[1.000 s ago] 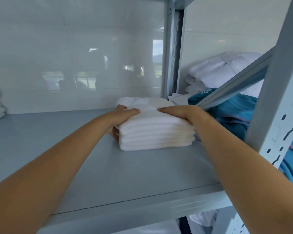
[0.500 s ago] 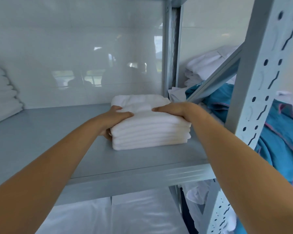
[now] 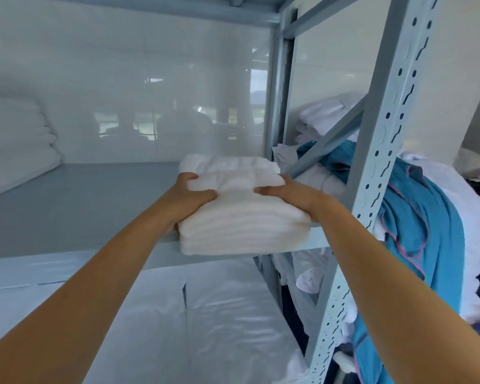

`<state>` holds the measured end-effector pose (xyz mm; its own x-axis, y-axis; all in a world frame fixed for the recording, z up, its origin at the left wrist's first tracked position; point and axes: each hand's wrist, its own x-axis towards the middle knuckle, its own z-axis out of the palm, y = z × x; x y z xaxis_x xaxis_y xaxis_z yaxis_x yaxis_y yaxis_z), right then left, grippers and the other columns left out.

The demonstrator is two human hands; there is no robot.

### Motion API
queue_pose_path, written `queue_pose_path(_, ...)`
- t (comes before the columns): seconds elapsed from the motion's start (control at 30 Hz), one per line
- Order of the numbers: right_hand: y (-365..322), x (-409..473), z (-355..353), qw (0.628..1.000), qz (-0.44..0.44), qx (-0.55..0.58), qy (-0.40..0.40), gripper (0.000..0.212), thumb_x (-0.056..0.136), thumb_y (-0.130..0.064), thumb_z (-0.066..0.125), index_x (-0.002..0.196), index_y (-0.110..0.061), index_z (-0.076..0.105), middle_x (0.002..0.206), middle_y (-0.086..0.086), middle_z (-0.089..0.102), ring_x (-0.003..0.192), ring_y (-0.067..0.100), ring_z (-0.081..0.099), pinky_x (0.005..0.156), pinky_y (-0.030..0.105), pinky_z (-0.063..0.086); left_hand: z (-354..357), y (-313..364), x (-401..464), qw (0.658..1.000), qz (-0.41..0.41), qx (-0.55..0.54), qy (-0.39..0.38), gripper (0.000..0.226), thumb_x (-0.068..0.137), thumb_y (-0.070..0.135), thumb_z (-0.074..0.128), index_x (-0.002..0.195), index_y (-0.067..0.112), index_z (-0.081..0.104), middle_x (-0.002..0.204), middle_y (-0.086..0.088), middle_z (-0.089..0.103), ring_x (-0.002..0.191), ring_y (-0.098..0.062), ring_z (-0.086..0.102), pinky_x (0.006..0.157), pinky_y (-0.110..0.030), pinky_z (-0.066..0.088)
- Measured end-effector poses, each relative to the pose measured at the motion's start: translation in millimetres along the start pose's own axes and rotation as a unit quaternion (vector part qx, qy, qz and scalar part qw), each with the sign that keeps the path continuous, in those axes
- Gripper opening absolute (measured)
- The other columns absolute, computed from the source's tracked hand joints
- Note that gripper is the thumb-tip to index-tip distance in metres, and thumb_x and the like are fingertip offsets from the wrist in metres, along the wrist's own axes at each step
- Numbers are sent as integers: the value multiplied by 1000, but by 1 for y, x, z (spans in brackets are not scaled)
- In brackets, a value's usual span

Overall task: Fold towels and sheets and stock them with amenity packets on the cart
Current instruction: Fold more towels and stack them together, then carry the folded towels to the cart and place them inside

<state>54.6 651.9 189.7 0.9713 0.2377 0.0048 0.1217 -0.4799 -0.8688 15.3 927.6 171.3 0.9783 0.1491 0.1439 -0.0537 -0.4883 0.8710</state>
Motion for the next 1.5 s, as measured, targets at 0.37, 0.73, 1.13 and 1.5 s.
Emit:
queue_pose_path(0.37,7,-115,42,976,-98,-92,173,105,74,-59,81,156,-35,20,127,-15,44,117,16,48,92,31,36,20,-1,-109,990,128,-4,54,73,78,51,76,136,51,32,101,17,51,87,-4,53,64,-20,37)
queue_pose_path(0.73,73,-281,19,928,-56,-91,357,103,75,-63,77,155,-49,13,138,-6,58,117,18,58,88,33,44,121,27,-204,967,249,-47,-12,77,77,55,75,136,61,25,124,7,52,104,-15,54,75,-31,45)
queue_pose_path(1.13,177,-427,-84,848,93,-133,505,107,70,-69,75,152,-54,8,120,-10,60,95,9,58,77,29,48,322,98,-279,922,336,-96,-170,78,76,61,75,136,55,27,109,8,55,94,-6,57,65,-25,45)
queue_pose_path(1.5,304,-489,-212,813,188,-129,535,105,67,-74,72,149,-60,7,109,-11,55,82,-6,49,62,17,35,511,158,-316,909,324,-58,-257,77,80,56,72,140,53,24,109,4,55,92,-12,59,73,-34,54)
